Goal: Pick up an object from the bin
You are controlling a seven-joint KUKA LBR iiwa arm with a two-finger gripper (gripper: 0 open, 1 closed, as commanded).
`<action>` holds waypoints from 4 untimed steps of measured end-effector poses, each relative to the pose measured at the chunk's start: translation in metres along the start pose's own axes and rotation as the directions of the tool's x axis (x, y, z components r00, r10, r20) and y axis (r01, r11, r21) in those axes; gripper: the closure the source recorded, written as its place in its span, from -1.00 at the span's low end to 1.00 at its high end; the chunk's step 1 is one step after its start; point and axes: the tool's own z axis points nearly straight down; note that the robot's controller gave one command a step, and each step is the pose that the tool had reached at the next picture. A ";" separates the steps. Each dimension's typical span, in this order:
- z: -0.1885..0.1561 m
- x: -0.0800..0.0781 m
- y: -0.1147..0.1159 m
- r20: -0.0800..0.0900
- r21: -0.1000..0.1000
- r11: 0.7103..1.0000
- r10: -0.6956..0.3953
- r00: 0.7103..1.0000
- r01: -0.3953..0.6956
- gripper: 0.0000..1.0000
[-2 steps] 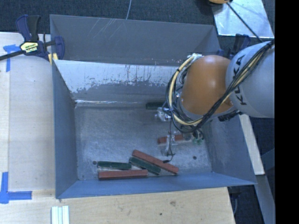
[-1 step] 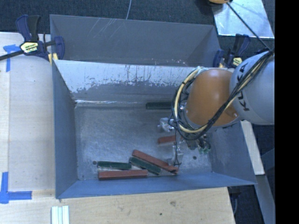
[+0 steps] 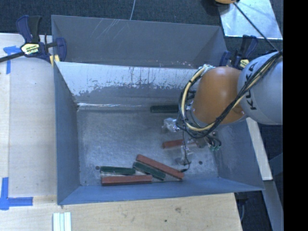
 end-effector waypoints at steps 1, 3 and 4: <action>0.009 -0.035 -0.051 0.004 0.000 0.995 -0.102 0.995 0.102 1.00; -0.115 -0.046 -0.036 0.001 -0.001 0.994 -0.112 0.994 0.112 1.00; -0.115 -0.046 -0.036 0.001 -0.001 0.994 -0.111 0.994 0.111 1.00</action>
Offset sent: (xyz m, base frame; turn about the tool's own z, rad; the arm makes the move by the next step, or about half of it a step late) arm 0.0000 0.0000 0.0000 0.0000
